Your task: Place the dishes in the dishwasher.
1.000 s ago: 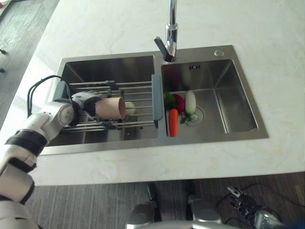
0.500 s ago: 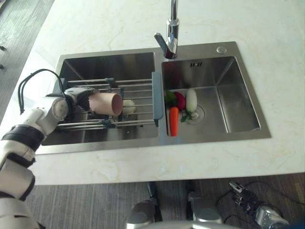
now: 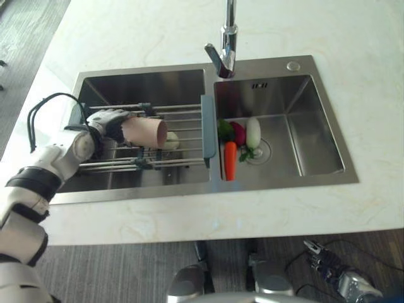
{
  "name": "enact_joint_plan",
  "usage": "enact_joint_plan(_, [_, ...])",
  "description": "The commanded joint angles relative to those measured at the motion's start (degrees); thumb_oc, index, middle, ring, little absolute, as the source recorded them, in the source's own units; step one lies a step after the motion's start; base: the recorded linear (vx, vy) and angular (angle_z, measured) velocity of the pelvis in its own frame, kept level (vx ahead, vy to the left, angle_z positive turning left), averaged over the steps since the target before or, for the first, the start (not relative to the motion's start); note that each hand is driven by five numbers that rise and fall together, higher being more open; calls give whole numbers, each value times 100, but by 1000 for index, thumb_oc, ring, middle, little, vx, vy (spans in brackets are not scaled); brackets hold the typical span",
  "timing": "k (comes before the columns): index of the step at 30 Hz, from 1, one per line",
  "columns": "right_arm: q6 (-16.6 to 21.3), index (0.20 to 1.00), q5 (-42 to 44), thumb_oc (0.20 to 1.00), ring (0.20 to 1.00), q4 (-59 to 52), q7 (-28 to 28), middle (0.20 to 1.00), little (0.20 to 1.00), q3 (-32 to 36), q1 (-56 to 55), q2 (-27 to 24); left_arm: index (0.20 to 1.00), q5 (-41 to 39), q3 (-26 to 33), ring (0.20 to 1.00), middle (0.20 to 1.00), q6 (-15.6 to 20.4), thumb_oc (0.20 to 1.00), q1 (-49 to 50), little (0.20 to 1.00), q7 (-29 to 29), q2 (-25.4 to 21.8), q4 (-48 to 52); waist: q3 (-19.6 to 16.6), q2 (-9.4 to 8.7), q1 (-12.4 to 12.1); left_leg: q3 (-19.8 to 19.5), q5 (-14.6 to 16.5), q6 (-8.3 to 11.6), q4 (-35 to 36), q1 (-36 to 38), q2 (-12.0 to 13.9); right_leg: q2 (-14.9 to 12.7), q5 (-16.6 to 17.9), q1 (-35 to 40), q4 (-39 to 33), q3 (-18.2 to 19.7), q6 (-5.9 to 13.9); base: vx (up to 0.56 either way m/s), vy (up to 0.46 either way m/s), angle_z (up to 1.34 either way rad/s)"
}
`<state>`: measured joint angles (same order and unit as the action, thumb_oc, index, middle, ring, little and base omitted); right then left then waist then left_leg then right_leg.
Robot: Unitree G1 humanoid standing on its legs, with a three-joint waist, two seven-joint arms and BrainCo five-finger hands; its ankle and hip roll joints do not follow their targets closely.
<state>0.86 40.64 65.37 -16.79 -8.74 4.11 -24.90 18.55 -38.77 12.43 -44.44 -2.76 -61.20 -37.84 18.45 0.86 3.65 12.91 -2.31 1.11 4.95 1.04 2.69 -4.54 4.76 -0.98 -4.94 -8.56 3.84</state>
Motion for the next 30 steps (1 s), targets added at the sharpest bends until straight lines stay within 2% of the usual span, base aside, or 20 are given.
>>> enact_joint_plan(1, [136, 1000, 69, 1000, 1000, 22, 41, 1000, 1000, -259, -243, 41, 200, -645, 672, 200, 200, 15, 200, 130, 200, 676, 128, 16, -369, -128, -49, -363, 502, -98, -837, -415, -70, -627, 333, -379, 257, 263, 680, 36, -16, -1])
enact_joint_plan(4, [166, 1000, -40, 1000, 1000, 56, 104, 1000, 1000, -183, -412, 177, 200, -919, 1271, 200, 200, 175, 200, 587, 200, 1222, 378, 303, -472, -99, -74, -368, 496, -85, -784, -321, -72, -621, 293, -313, 254, 244, 663, 68, -30, 0])
enact_joint_plan(13, [173, 1000, -222, 1000, 1000, 207, 80, 1000, 1000, -4, -646, 365, 200, -742, 1758, 200, 200, 330, 200, 950, 200, 1958, 500, 1196, -776, -37, -93, -364, 501, -45, -631, -78, -68, -580, 175, -120, 225, 186, 626, 41, -30, 2])
enact_joint_plan(17, [164, 1000, -251, 1000, 1000, 268, 119, 1000, 1000, 56, -740, 487, 200, -990, 2072, 200, 200, 250, 200, 1192, 200, 2205, 672, 1615, -951, -20, -123, -380, 498, -25, -528, 67, -62, -548, 105, 17, 193, 123, 604, 52, -50, 6])
enact_joint_plan(19, [145, 1000, -355, 1000, 1000, 323, 134, 1000, 1000, 130, -821, 593, 200, -830, 2412, 200, 200, 225, 200, 1422, 200, 2434, 809, 1958, -1059, -16, -151, -378, 492, -6, -470, 159, -36, -513, 28, 116, 192, 64, 565, 8, -98, 13])
enact_joint_plan(21, [141, 1000, -361, 1000, 1000, 348, 151, 1000, 1000, 139, -834, 615, 200, -782, 2501, 200, 200, 212, 200, 1478, 200, 2490, 814, 2061, -1085, -7, -156, -387, 487, 3, -447, 194, -29, -497, 1, 156, 185, 43, 551, 1, -89, 6])
enact_joint_plan(22, [108, 1000, -361, 1000, 1000, 406, 193, 1000, 1000, 181, -835, 656, 200, -656, 2655, 200, 200, 111, 200, 1546, 200, 2571, 819, 2282, -1148, 11, -187, -395, 480, 23, -413, 243, -14, -466, -52, 234, 162, -4, 516, 7, -124, 10])
enact_joint_plan(27, [21, 1000, -287, 1000, 1000, 547, 254, 1000, 1000, 270, -842, 742, 200, -438, 3302, 200, 200, -288, 200, 1964, 200, 2772, 522, 3087, -1310, 77, -363, -523, 440, 78, -319, 368, 19, -367, -195, 474, 93, -148, 412, 13, -126, 16])
enact_joint_plan(30, [2, 1000, -311, 1000, 1000, 614, 262, 1000, 1000, 299, -822, 775, 200, -436, 3720, 200, 200, -378, 200, 2356, 200, 2864, 461, 3413, -1364, 100, -470, -600, 438, 109, -346, 378, 41, -313, -273, 575, 70, -215, 345, -14, -129, 24])
